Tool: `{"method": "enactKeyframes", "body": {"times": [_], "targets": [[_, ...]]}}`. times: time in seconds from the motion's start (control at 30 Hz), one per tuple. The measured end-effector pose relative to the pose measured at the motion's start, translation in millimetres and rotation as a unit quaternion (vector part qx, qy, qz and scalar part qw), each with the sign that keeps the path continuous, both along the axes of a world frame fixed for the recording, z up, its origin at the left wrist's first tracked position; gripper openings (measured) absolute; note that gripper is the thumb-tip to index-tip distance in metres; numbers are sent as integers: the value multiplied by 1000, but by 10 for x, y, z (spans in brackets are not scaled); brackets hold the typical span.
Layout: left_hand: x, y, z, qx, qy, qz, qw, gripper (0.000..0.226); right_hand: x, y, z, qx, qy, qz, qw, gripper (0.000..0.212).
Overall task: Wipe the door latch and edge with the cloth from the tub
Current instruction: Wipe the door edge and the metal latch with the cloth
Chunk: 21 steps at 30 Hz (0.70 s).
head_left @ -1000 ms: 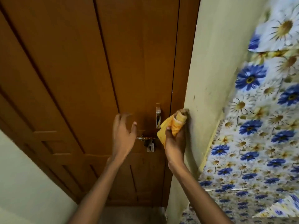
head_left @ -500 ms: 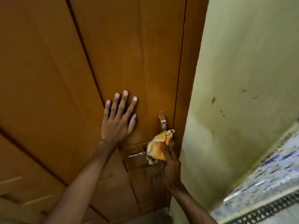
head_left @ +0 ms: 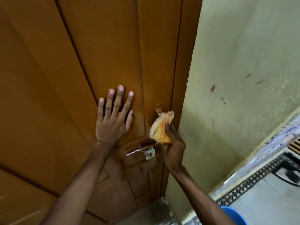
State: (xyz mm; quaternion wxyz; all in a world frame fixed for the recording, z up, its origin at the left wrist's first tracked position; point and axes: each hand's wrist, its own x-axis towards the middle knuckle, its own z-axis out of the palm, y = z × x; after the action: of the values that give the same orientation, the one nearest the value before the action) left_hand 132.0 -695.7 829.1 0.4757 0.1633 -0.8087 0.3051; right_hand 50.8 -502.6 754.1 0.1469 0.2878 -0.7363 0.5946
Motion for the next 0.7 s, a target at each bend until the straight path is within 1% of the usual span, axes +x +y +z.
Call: {"method": "enactKeyframes", "body": {"times": [0.07, 0.13, 0.2, 0.27, 0.3, 0.33, 0.4, 0.43, 0.53, 0.63, 0.7], "targets": [[-5, -2, 7, -4, 4, 0, 1000, 62, -84, -57, 161, -12, 7, -4, 1000, 62], [-4, 0, 15, -4, 6, -5, 1000, 61, -59, -78, 50, -11, 8, -2, 1000, 61], [-6, 1, 6, -6, 8, -3, 1000, 61, 15, -31, -181, -1, -21, 3, 1000, 53], [-7, 4, -1, -7, 7, -1, 1000, 61, 14, 52, -211, 2, -59, -6, 998, 45], [-7, 4, -3, -8, 7, -2, 1000, 62, -34, 56, -100, -11, -91, -15, 996, 40], [-8, 2, -3, -8, 7, -1, 1000, 62, -105, 34, 64, -35, -143, -15, 989, 32], [-7, -5, -3, -7, 9, -2, 1000, 62, -253, -23, 461, -102, -283, 40, 953, 19], [-7, -6, -4, -7, 9, -3, 1000, 62, -332, -35, 630, -116, -320, 73, 937, 18], [-12, -9, -12, -11, 11, -2, 1000, 61, -471, 34, 807, -74, -341, 144, 926, 20], [-12, -8, -18, -13, 13, -1, 1000, 61, -489, 131, 714, 33, -332, 159, 929, 18], [-10, 5, -6, -16, 14, -4, 1000, 61, -522, 163, 723, 118, -329, 165, 922, 24]]}}
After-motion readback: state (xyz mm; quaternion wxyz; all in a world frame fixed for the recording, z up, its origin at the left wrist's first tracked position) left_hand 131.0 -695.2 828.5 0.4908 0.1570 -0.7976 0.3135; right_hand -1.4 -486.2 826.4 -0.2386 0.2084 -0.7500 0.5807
